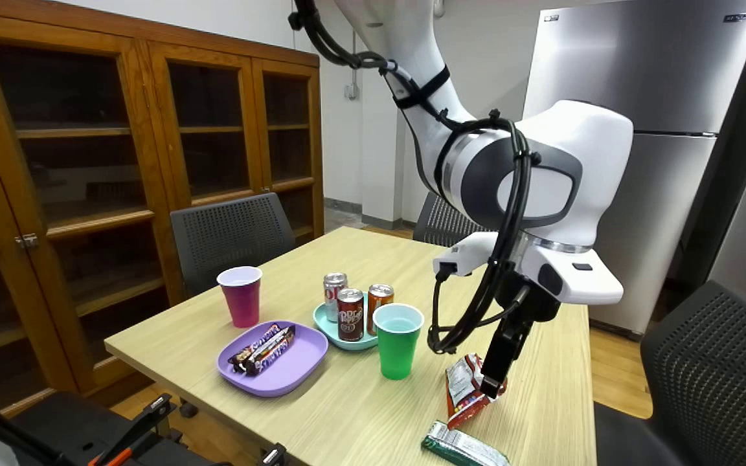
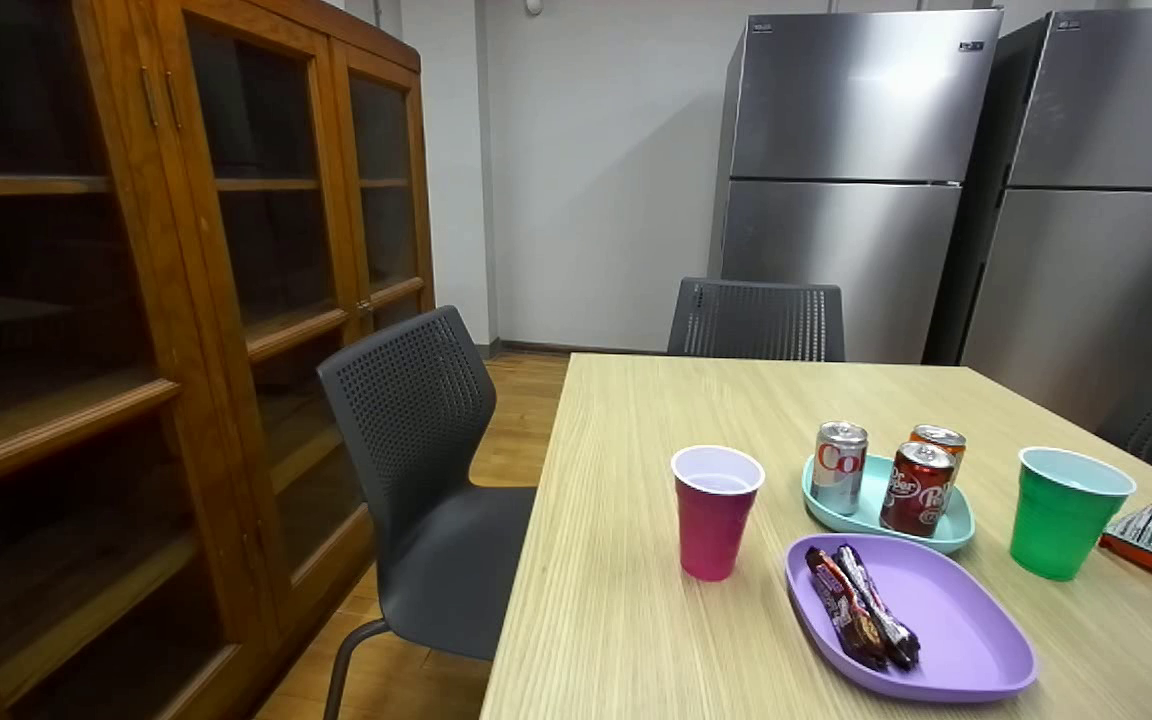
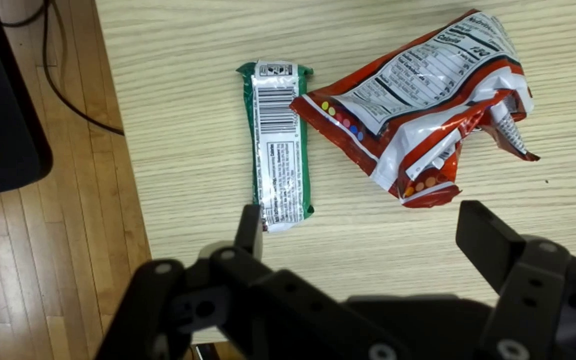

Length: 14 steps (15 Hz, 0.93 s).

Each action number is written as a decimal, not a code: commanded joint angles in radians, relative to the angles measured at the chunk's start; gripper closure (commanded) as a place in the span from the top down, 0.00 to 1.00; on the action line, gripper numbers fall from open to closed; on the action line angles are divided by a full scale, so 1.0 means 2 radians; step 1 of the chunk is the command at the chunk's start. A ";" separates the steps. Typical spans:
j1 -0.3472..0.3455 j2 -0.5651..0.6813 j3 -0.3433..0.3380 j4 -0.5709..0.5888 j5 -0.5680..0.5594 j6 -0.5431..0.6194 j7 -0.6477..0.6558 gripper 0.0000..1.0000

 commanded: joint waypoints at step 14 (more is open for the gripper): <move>-0.009 0.055 0.003 0.001 0.015 0.047 0.010 1.00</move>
